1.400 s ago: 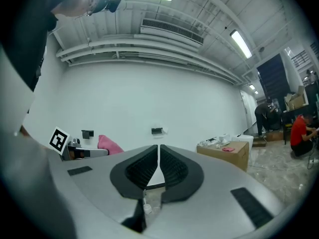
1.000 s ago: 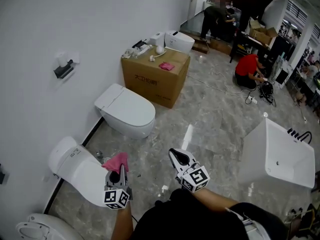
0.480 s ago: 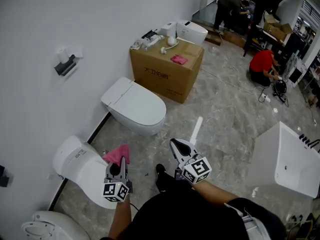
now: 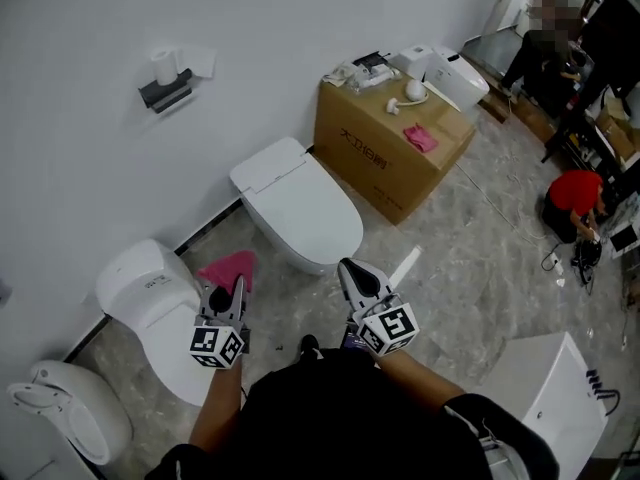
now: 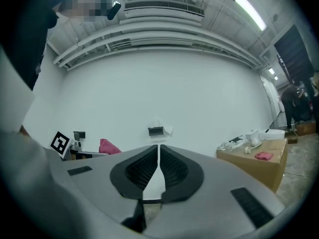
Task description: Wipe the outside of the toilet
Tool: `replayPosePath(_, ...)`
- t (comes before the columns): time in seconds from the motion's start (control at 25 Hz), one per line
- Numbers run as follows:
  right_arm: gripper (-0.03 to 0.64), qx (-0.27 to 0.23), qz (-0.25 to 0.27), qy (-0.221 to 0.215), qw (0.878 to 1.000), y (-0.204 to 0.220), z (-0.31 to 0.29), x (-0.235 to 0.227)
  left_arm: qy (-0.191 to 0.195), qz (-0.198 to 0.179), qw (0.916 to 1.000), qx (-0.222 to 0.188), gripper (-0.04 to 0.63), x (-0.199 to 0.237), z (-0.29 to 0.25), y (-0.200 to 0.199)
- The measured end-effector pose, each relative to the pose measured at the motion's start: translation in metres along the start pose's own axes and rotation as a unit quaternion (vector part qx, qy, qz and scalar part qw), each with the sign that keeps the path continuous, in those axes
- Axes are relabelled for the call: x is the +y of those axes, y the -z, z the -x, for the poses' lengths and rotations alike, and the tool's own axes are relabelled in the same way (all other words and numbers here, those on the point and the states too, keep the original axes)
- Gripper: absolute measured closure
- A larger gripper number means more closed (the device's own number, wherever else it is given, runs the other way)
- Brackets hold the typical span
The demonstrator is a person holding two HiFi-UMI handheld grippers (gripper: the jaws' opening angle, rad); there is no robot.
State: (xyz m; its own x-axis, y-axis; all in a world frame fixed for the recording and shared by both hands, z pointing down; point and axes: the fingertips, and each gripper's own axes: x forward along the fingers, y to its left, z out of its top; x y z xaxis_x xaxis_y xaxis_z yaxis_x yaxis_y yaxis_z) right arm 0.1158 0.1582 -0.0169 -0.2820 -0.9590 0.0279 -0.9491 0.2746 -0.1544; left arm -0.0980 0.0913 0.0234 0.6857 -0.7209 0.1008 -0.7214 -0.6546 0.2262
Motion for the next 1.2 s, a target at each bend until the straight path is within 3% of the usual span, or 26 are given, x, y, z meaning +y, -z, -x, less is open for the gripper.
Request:
replayPosePath(0.24, 0.578, 0.004, -0.008, -0.034, 0.999, 0.007, -0.065, -0.024, -0.045, 0.008, 0.9988, 0.017, 0.514, 0.036, -0.036, 0.012)
replayPosePath(0.48, 0.578, 0.055, -0.020, -0.061, 0.996, 0.046, -0.124, -0.030, -0.066, 0.007, 0.9964, 0.053, 0.514, 0.074, -0.064, 0.046)
replayPosePath(0.8, 0.578, 0.114, -0.021, -0.067, 0.991, 0.131, -0.225, -0.012, -0.053, -0.031, 0.9926, 0.105, 0.514, 0.162, -0.120, 0.102)
replayPosePath(1.2, 0.578, 0.174, -0.018, -0.030, 0.984, 0.227, -0.342, -0.006, -0.033, -0.004, 0.9863, 0.161, 0.514, 0.285, -0.200, 0.215)
